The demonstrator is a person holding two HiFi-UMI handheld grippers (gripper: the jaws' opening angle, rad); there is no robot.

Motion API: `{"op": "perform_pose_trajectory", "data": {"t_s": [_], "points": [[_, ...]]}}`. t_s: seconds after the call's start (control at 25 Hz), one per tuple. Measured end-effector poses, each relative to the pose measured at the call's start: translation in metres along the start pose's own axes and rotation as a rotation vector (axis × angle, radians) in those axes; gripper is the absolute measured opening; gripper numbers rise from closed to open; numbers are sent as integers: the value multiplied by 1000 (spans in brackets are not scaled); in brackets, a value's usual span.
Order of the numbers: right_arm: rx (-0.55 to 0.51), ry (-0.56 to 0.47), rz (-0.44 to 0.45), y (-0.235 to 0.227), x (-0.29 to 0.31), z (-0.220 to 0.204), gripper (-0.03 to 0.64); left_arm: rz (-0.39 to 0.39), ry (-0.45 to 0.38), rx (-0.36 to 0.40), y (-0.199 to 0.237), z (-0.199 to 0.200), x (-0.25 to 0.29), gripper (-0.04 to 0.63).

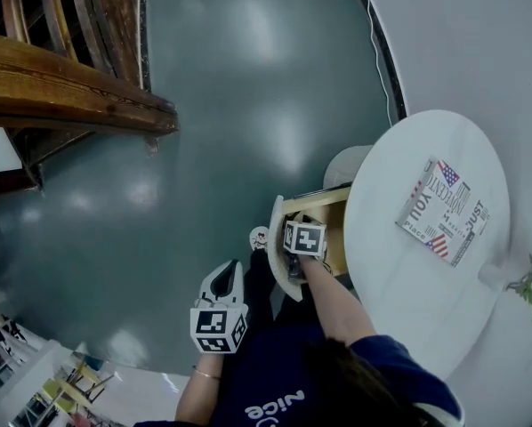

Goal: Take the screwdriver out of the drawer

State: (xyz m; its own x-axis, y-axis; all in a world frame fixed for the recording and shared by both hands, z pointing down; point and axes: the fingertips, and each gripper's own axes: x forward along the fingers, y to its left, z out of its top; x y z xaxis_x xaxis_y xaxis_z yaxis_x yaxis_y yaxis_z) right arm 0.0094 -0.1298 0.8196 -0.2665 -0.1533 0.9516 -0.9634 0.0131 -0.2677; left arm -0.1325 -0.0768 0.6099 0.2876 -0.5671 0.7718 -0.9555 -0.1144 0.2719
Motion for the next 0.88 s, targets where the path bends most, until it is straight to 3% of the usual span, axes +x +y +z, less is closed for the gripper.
{"op": "perform_pose_trajectory", "data": {"t_s": [0.4,0.52,0.68,0.88], "points": [[21,-8,-38,-5,10,-2,225,35,13,-3,10,-10,-6,5],[23,-22,-85,-14,9,-3,141,41,19,-4,12,-15,-8,5],[12,-36,-92,-15,9,-2,133,46,25,0,14,-21,-10,5],[79,-35,-80,-19,8,-1,118,42,29,3,12,-27,-12,5]]}}
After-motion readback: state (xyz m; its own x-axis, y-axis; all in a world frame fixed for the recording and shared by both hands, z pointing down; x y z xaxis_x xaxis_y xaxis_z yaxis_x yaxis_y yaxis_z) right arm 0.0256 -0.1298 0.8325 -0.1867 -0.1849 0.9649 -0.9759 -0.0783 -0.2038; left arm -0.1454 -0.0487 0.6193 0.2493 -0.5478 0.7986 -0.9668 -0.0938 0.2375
